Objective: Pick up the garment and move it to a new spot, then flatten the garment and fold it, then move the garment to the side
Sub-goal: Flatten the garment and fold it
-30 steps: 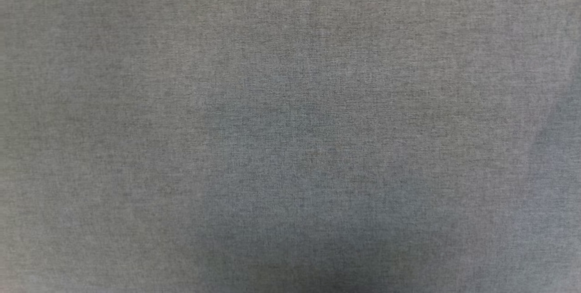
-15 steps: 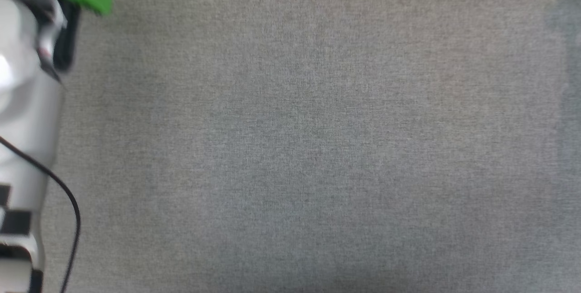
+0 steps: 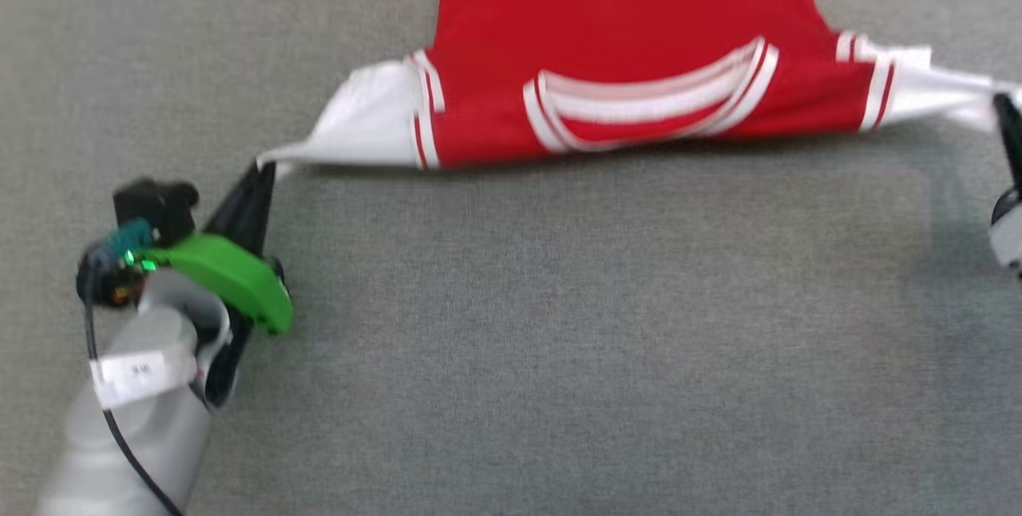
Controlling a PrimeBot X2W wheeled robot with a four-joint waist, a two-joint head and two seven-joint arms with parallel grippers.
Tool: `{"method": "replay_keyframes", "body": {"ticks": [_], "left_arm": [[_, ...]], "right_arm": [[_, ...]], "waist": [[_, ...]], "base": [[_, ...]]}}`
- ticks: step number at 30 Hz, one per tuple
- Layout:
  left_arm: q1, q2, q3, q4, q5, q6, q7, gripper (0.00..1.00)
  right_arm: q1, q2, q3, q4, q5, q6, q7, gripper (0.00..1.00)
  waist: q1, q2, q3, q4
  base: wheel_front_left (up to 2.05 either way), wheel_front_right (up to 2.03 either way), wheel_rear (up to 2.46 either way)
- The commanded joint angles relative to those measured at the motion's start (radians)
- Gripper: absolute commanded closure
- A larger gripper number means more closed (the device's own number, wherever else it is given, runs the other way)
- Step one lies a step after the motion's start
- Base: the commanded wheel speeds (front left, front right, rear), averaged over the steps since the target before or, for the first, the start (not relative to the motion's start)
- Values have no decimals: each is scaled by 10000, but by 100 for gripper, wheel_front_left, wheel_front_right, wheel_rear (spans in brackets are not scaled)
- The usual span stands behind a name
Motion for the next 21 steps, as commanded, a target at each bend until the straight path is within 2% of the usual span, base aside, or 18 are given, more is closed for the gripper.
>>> {"method": "replay_keyframes", "body": {"ticks": [1,12,21], "left_arm": [[363,28,0,119,-87,-15,-43,100],[1962,-37,-235,313,-606,-16,324,100],[3381,185,-671,-346,-1087,-19,1477,100]], "right_arm": [[391,-143,19,-39,130,-84,-36,100],[2523,-522,827,-412,-36,-84,72,100],[4022,-933,1389,-1110,220,-84,918,100]], "waist": [[1,-1,-900,-158],[1,-1,-2117,-249],[1,-1,-3168,-215]], "base": [[0,0,0],[0,0,0],[0,0,0]]}}
